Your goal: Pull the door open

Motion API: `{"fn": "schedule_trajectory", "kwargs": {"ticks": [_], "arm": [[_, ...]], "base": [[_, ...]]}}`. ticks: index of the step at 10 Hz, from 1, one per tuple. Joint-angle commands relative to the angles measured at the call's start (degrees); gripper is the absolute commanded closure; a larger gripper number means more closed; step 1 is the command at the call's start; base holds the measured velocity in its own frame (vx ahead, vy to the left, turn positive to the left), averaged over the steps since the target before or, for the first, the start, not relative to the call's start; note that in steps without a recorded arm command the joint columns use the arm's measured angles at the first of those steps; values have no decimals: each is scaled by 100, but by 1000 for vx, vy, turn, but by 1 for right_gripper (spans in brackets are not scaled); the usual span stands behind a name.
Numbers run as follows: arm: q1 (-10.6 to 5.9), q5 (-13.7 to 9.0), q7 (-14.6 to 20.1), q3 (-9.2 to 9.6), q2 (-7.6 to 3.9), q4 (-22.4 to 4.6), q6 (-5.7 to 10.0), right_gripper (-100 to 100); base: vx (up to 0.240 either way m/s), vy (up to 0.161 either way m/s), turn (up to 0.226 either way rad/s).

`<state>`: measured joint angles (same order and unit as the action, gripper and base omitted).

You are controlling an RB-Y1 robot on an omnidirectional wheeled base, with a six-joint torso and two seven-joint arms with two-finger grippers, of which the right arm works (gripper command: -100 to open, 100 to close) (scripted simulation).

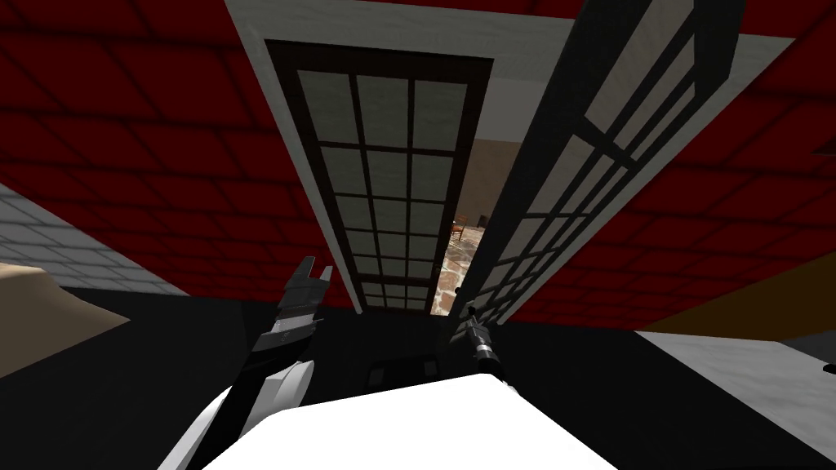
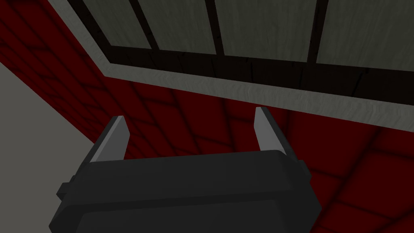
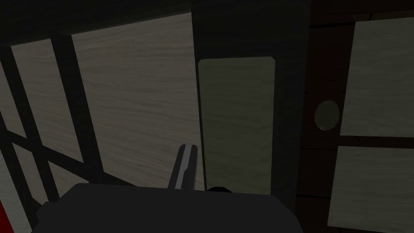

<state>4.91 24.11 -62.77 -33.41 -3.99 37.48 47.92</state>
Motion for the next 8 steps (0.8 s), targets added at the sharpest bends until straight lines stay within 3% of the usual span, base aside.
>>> {"fn": "schedule_trajectory", "kwargs": {"ticks": [1,2,8], "arm": [[-17,98,36,112,-67,46,106,-100],[-17,98,36,112,-67,46,106,-100],[-99,586,213,665,-367,274,630,-100]], "base": [[-152,-70,121],[-141,-66,83],[-206,-112,129]]}}
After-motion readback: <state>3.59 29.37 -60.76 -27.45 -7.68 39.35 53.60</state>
